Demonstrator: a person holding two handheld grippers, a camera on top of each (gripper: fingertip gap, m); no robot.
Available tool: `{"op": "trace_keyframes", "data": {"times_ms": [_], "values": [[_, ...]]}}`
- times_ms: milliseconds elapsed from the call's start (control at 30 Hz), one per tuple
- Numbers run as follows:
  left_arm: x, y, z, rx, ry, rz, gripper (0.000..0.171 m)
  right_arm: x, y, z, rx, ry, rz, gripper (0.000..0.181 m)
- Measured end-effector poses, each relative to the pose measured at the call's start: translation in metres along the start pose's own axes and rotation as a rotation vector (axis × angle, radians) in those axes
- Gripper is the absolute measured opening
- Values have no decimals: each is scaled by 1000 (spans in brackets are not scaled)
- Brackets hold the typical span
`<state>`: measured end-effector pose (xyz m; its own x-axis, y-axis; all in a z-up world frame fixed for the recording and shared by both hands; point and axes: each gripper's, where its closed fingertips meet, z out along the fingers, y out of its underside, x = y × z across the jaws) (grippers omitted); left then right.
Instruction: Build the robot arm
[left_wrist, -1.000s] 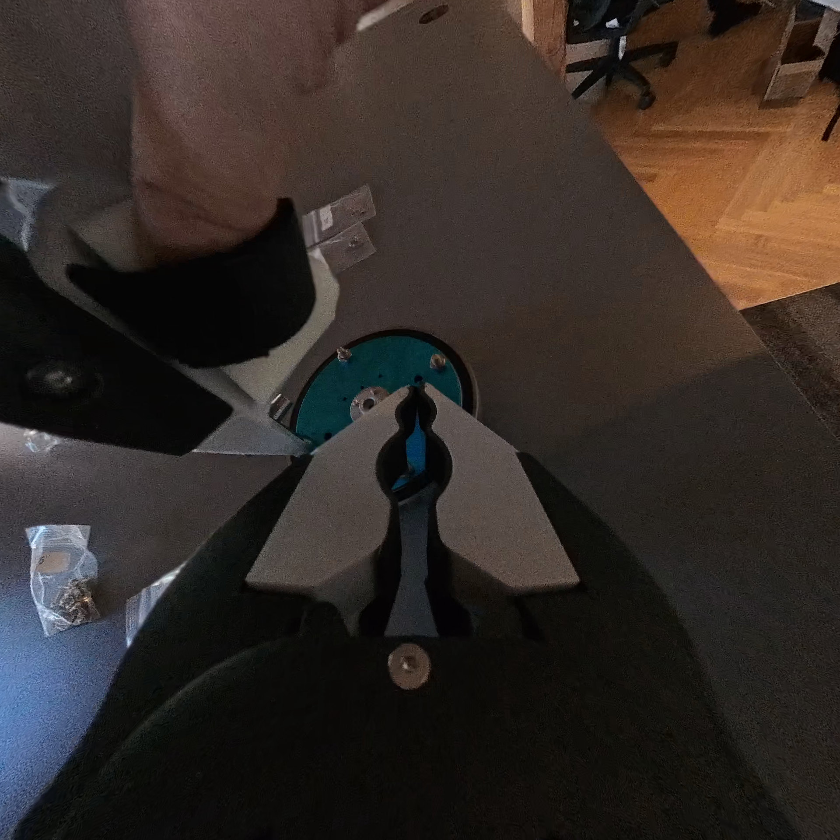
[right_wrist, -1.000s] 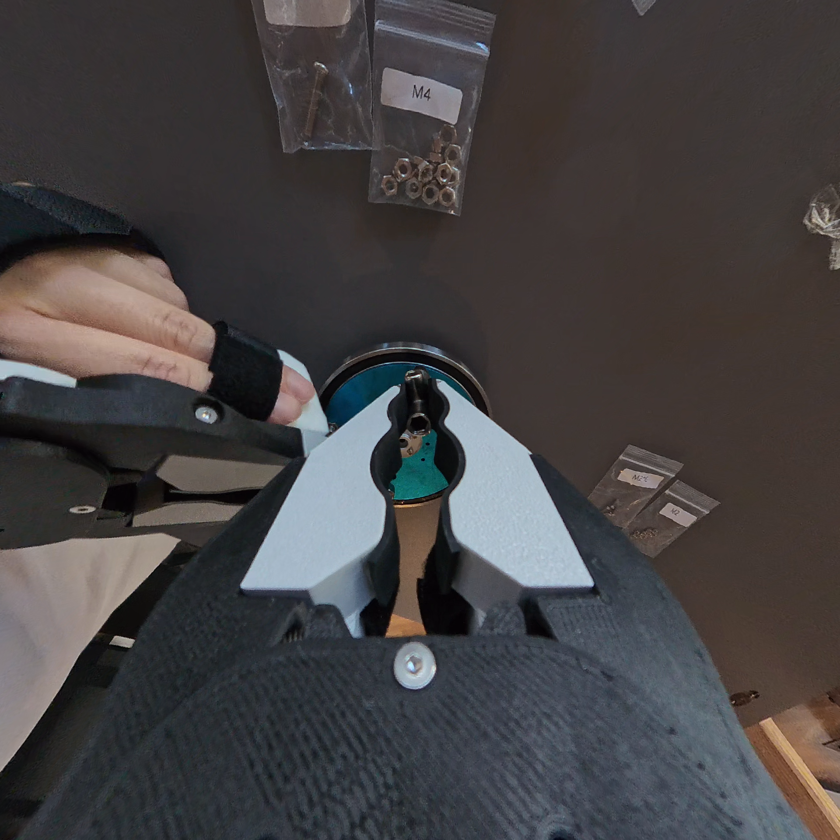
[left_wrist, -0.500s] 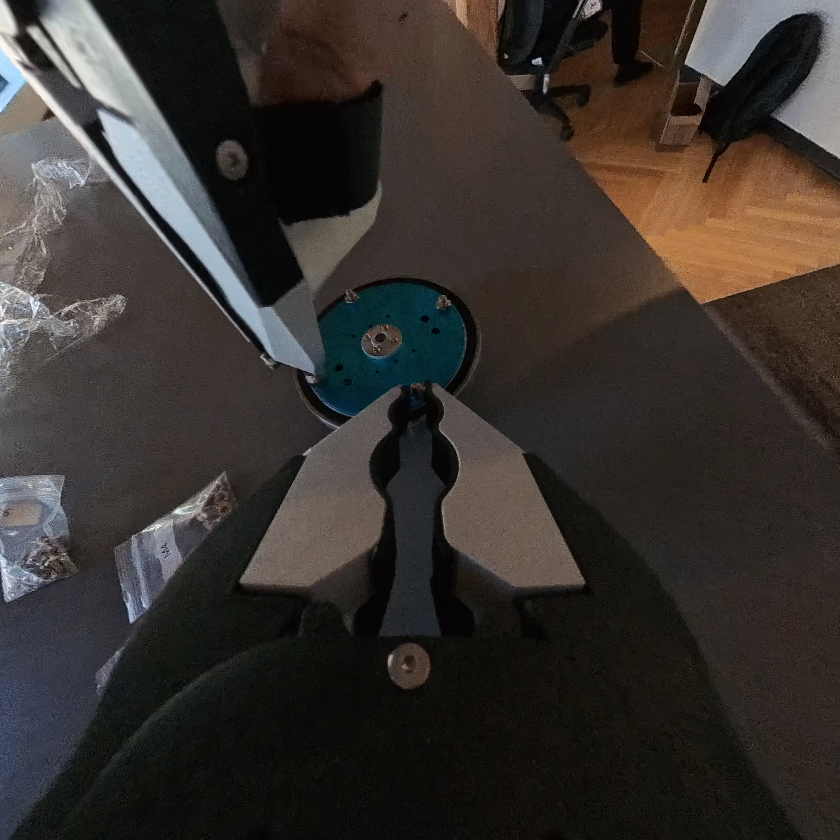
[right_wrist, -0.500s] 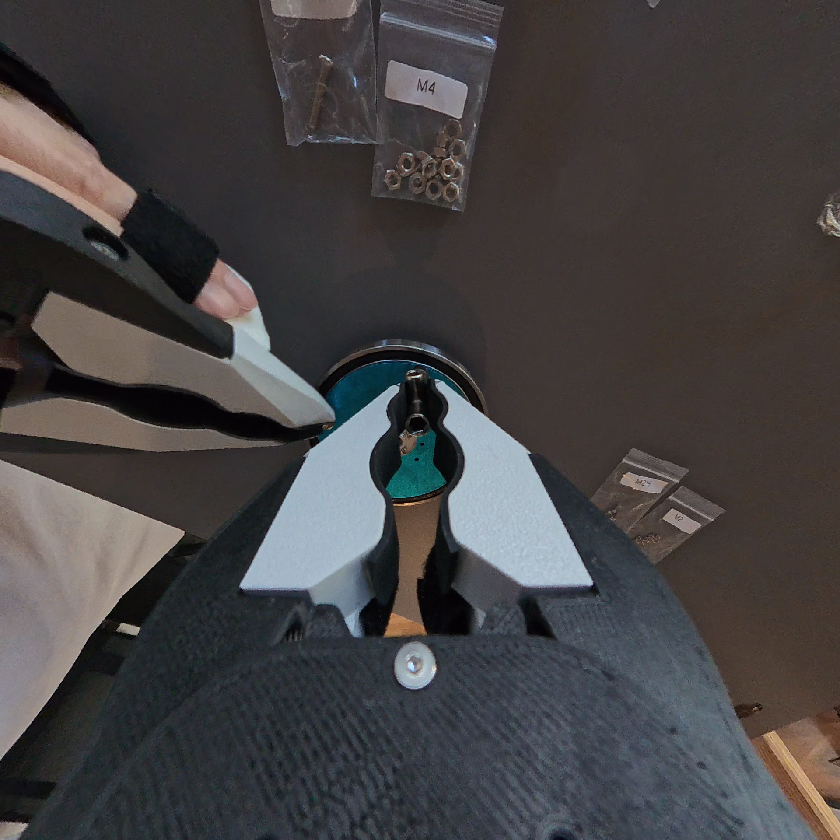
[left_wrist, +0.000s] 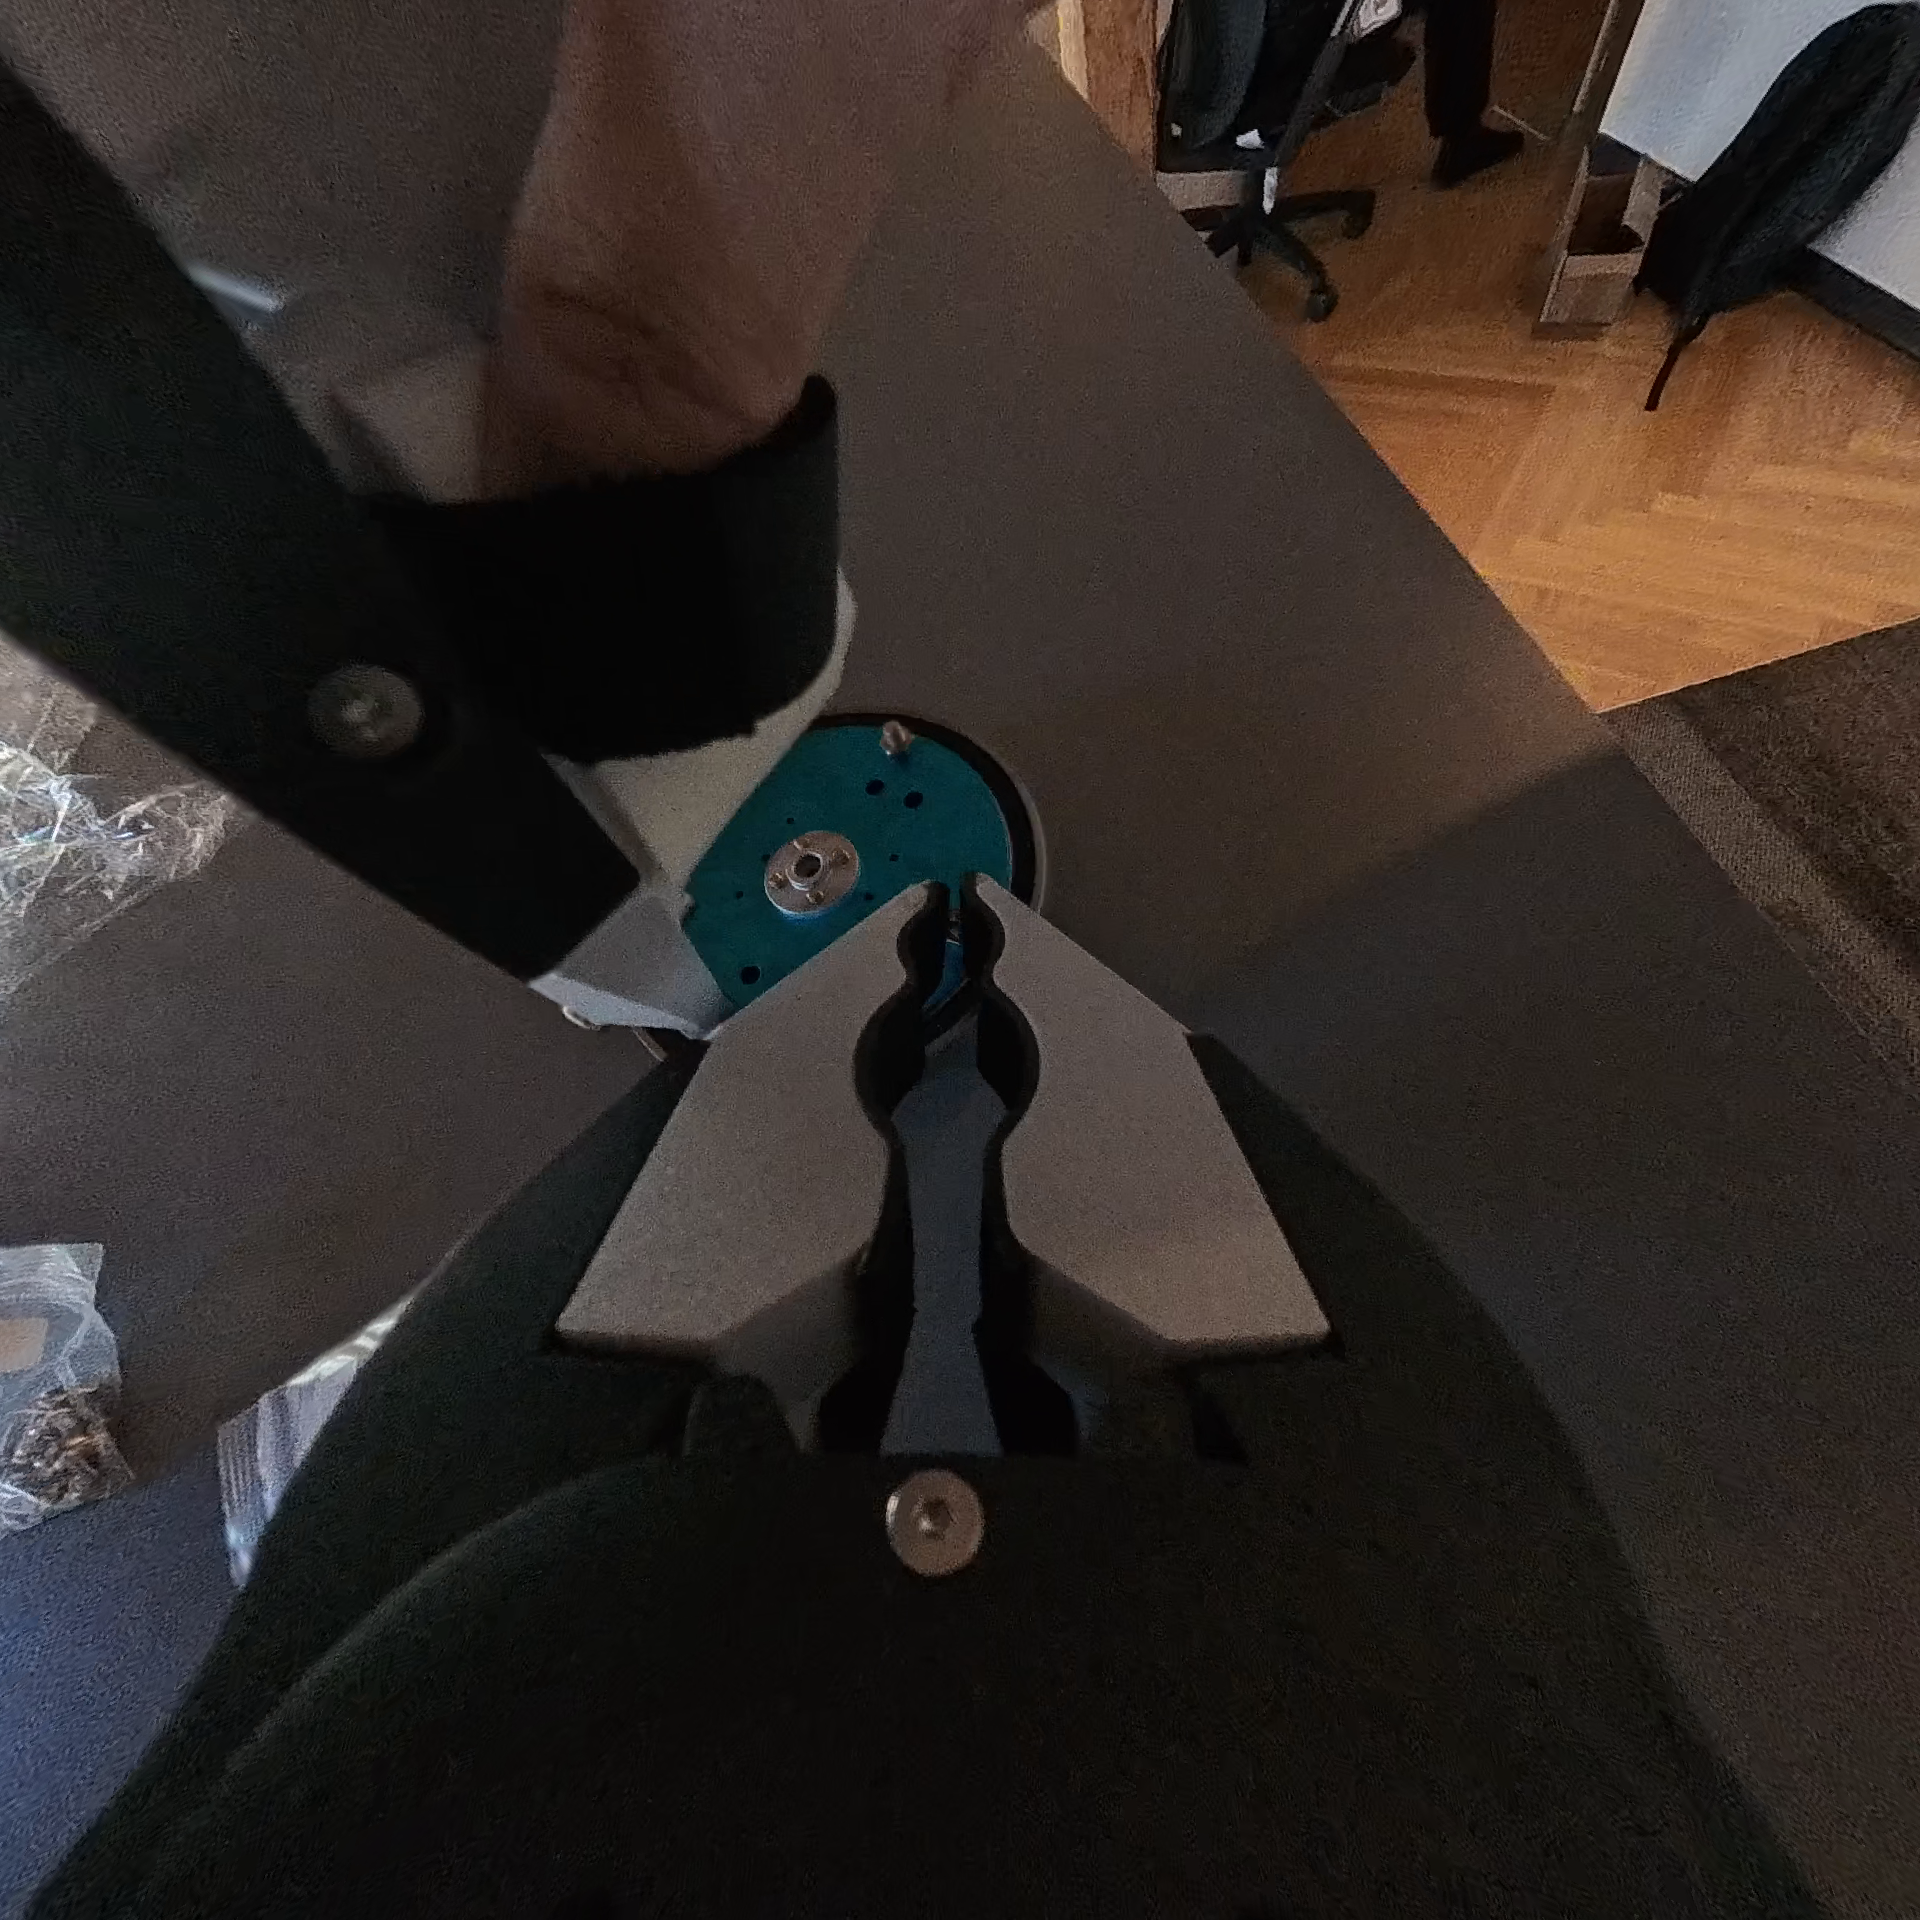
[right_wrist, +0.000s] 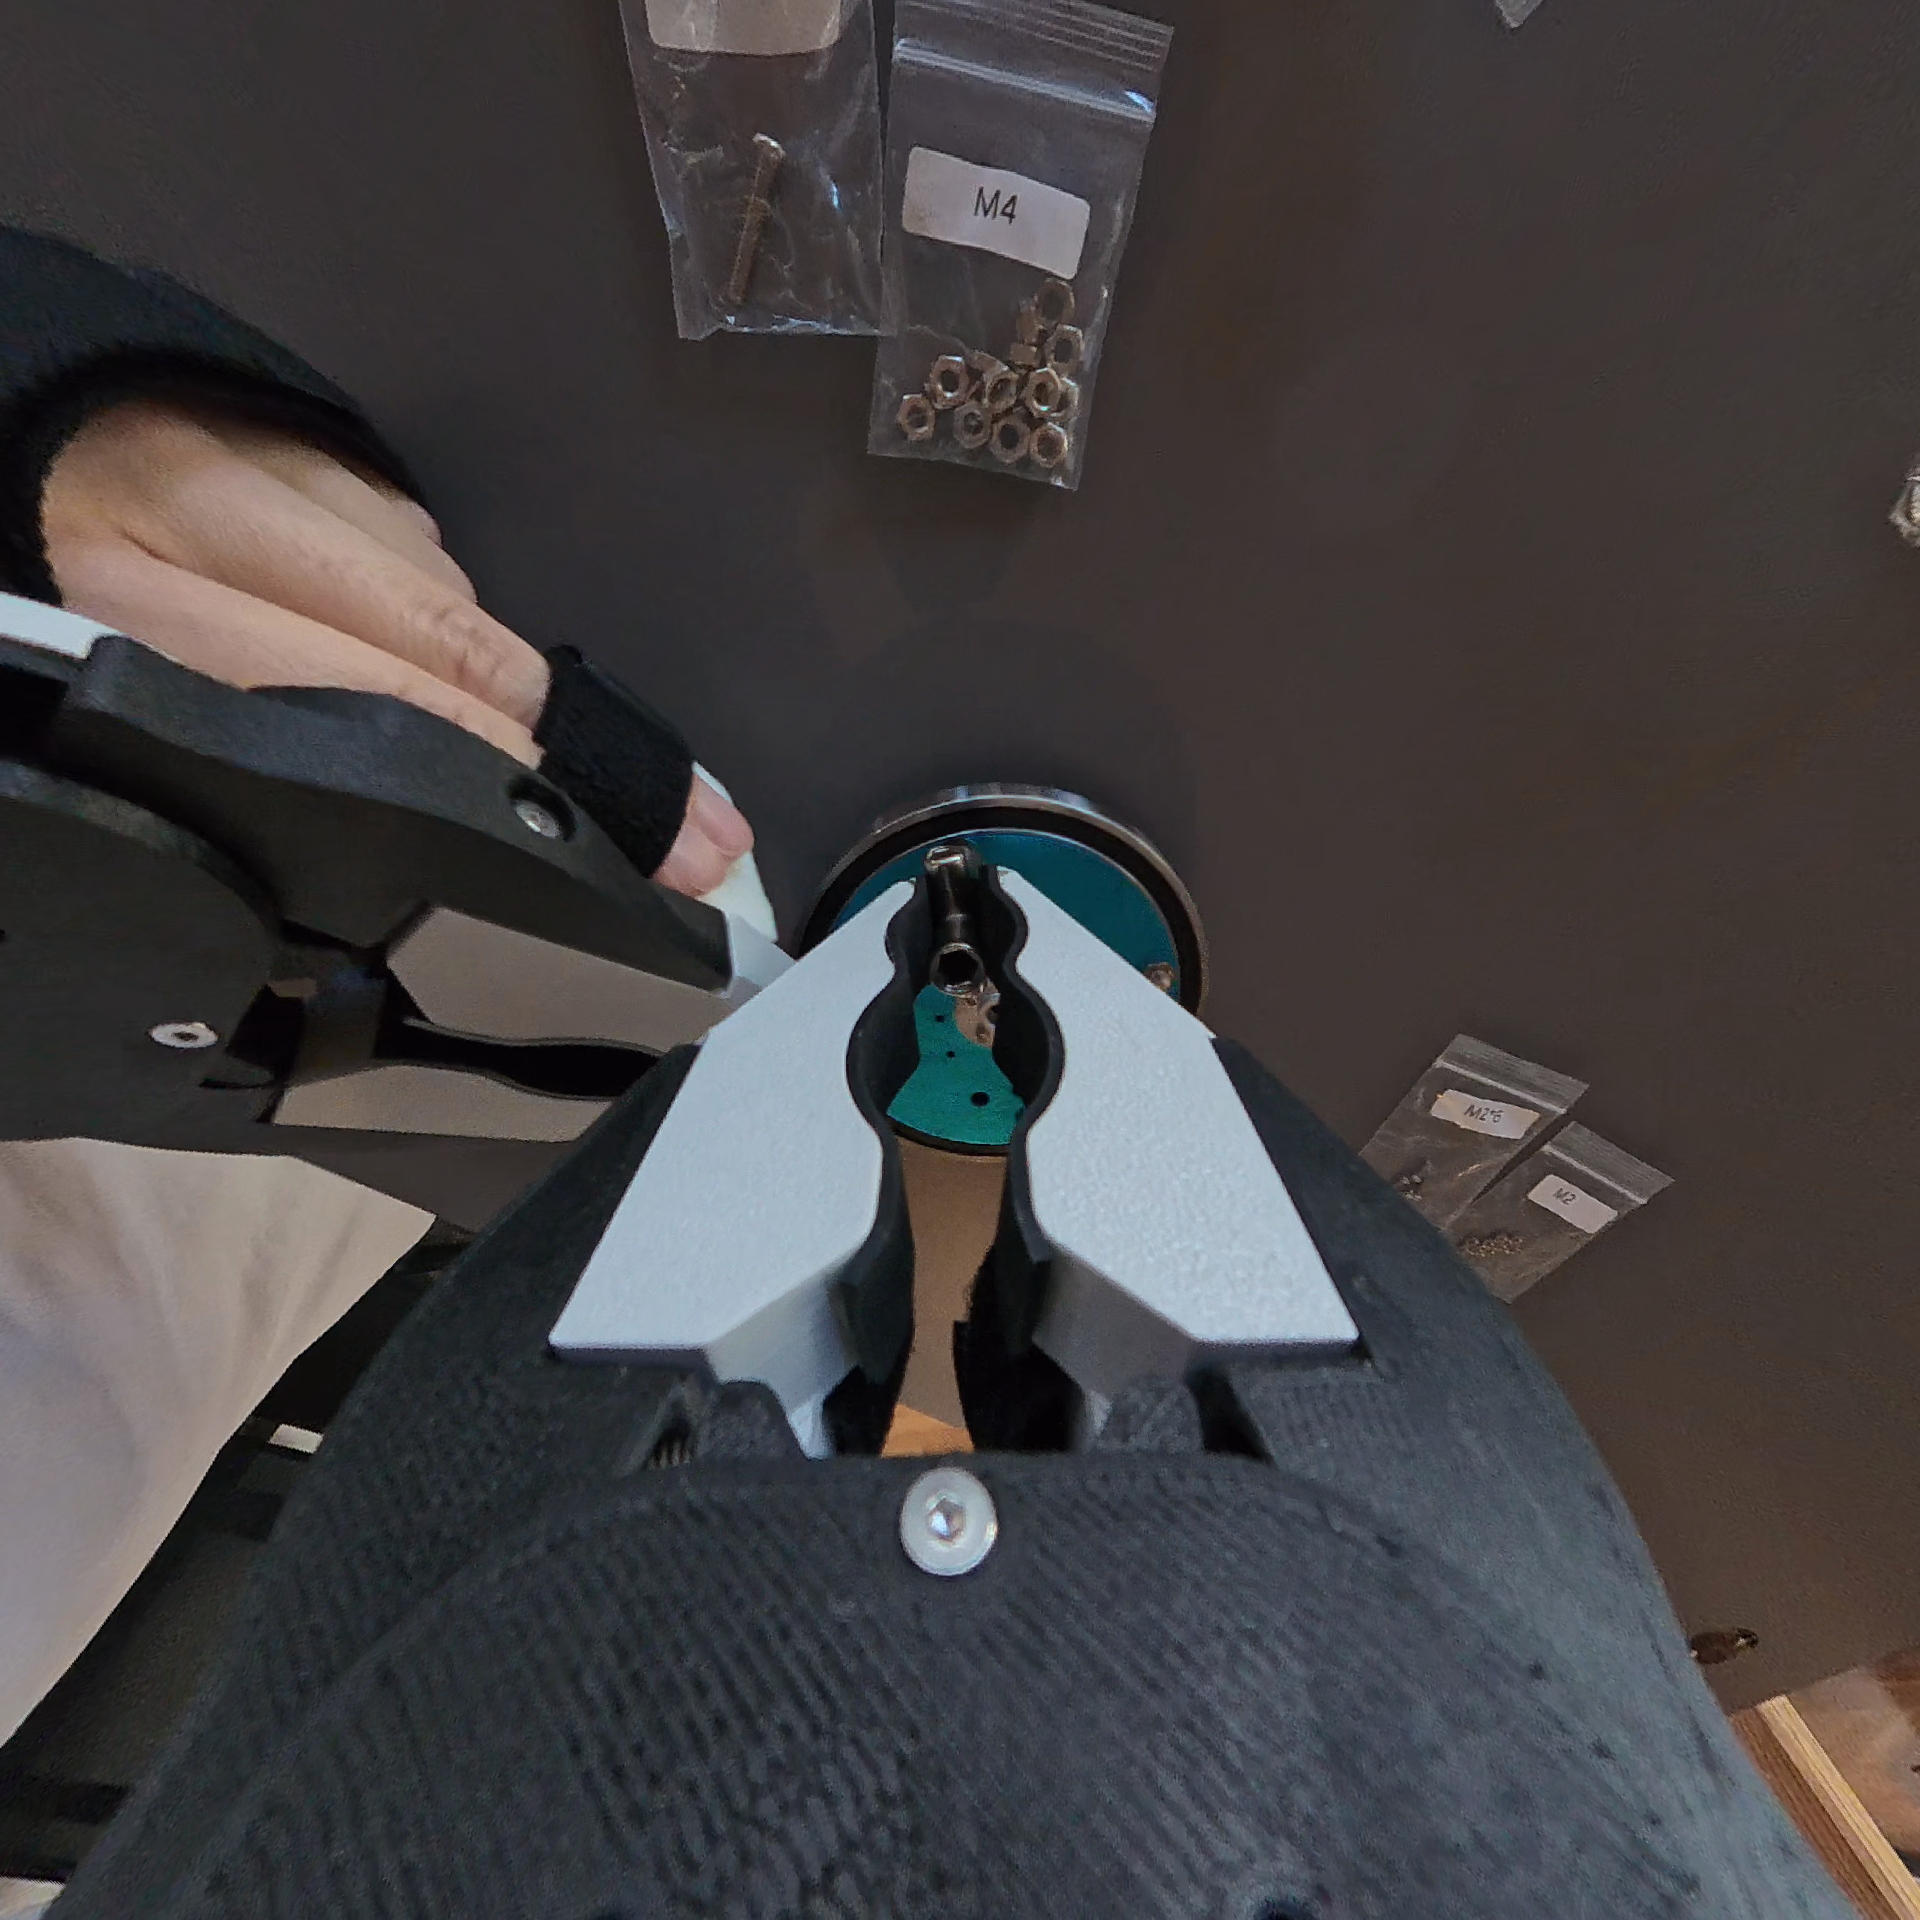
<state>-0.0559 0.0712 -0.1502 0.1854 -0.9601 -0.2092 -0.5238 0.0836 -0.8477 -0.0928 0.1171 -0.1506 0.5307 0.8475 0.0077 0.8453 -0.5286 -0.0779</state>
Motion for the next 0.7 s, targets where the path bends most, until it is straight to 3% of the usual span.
{"op": "trace_keyframes", "data": {"times_ms": [200,267,333,400,467,533,600,633,700], "values": [[-4,-3,9,-10,-74,52,0,-5,-1,0,16,-28,23,9],[4,-8,0,37,-77,68,1,-12,0,0,20,-54,13,8],[18,-16,-31,129,-51,47,3,-19,1,0,23,-73,-8,8],[17,-24,-81,274,-77,-6,0,-26,3,0,26,-74,-57,8],[-18,-18,-133,395,-232,-93,0,-33,5,-1,29,-65,-123,8],[-67,4,-159,384,-366,-198,0,-40,8,-1,24,-55,-196,8],[-86,26,-140,276,-226,-337,0,-47,9,-1,20,-42,-288,8],[-81,25,-126,266,-87,-394,0,-50,10,-1,14,-37,-338,8],[-79,16,-99,267,52,-430,8,-55,11,-1,11,-21,-430,8]]}}
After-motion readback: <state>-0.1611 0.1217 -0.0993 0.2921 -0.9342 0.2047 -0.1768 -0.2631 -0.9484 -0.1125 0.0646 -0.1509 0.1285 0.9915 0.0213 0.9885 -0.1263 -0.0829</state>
